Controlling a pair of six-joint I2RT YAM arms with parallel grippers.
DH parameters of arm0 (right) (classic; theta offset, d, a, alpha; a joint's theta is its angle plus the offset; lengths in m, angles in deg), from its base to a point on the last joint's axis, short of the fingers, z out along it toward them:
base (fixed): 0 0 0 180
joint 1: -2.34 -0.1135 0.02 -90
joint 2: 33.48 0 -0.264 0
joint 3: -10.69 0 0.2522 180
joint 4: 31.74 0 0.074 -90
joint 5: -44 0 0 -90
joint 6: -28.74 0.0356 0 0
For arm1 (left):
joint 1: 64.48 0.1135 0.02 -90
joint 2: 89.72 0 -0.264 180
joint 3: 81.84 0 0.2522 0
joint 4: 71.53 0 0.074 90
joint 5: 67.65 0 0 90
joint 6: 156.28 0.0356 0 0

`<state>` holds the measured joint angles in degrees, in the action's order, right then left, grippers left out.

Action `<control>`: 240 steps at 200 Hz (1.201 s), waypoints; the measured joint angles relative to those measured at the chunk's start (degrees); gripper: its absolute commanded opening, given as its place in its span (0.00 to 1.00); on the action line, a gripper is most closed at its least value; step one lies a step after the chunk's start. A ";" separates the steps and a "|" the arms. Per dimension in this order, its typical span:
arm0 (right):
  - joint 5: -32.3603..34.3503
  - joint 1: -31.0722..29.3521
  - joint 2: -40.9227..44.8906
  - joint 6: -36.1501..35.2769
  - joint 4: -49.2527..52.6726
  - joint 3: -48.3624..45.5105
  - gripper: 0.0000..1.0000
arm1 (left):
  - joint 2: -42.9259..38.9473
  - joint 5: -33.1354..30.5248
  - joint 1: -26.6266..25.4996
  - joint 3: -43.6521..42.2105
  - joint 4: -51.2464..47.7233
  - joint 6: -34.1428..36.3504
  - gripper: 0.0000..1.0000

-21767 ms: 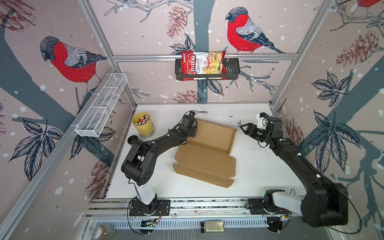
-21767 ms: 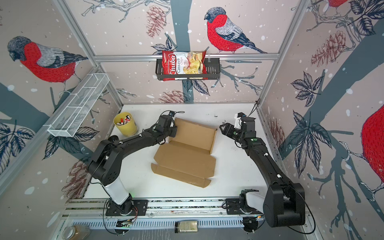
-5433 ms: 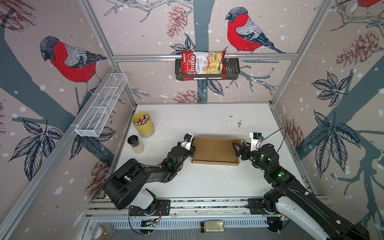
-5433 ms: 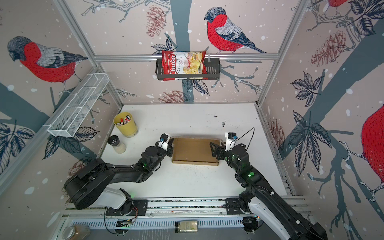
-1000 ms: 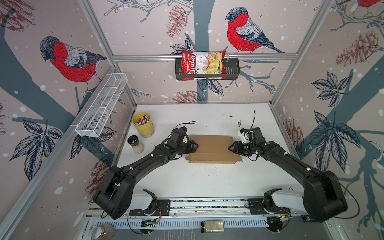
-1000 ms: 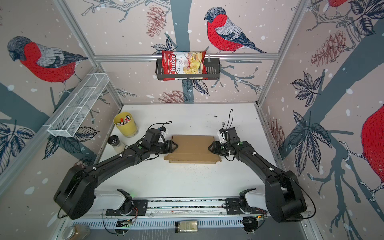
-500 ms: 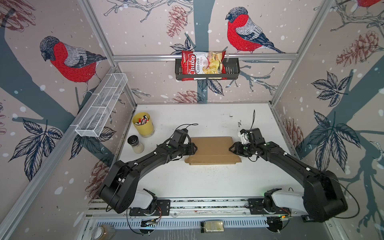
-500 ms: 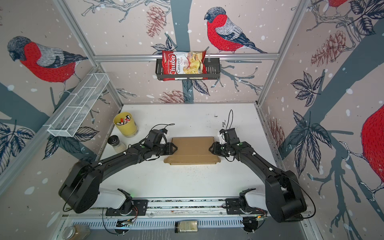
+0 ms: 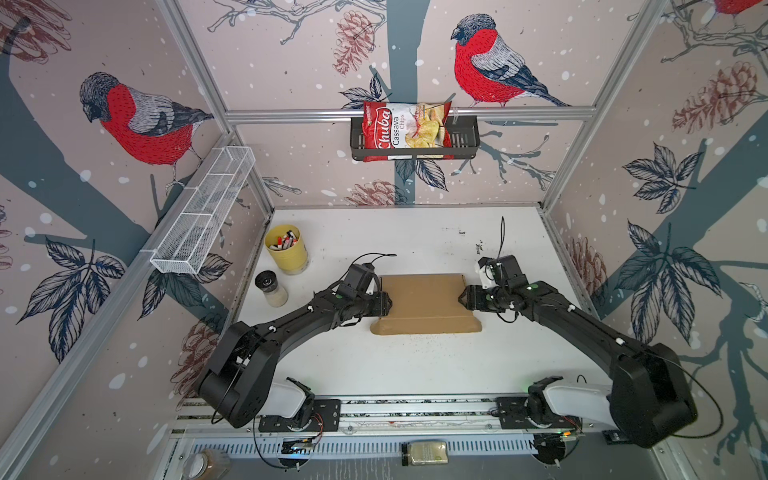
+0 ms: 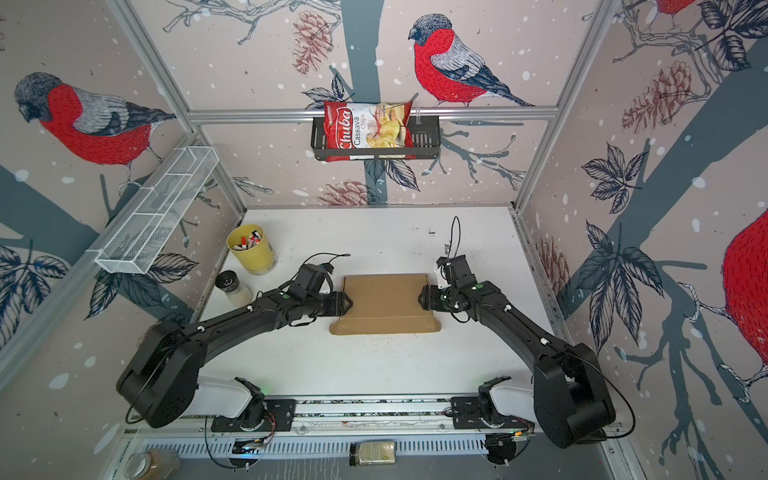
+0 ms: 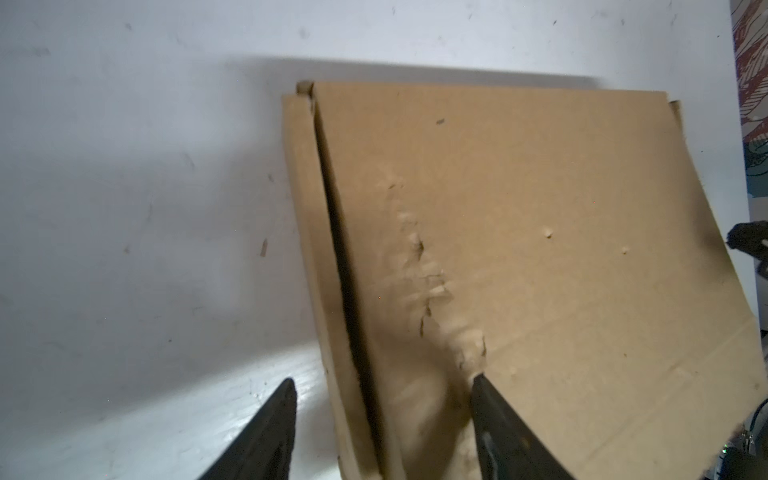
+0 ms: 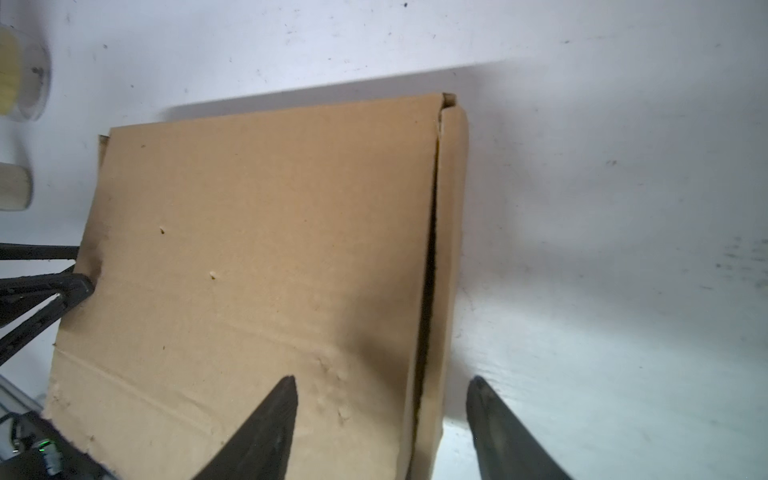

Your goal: Fold the paper box

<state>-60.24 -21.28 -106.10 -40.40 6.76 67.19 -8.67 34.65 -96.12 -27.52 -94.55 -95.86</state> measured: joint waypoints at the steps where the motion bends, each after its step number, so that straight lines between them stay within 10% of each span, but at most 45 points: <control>1: 0.00 0.02 -0.02 -0.02 -0.02 -0.07 0.66 | 0.04 0.02 0.00 -0.07 0.07 -0.02 0.64; 46: -3.15 2.27 -2.03 0.07 -1.90 -4.74 0.57 | 1.01 2.21 0.37 -2.75 4.52 -0.61 0.60; 162: -14.38 10.29 5.07 3.04 -16.90 -10.45 0.80 | -0.02 1.40 4.81 -6.08 19.02 -1.68 0.86; 240: -18.82 11.82 1.36 5.03 -24.20 -12.98 0.90 | 13.60 14.36 10.69 -8.57 37.29 -4.59 0.60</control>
<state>-79.06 -9.45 -104.74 -35.37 -17.44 54.21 4.93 49.01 -85.43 -36.09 -57.26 -100.45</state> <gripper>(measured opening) 0.868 0.638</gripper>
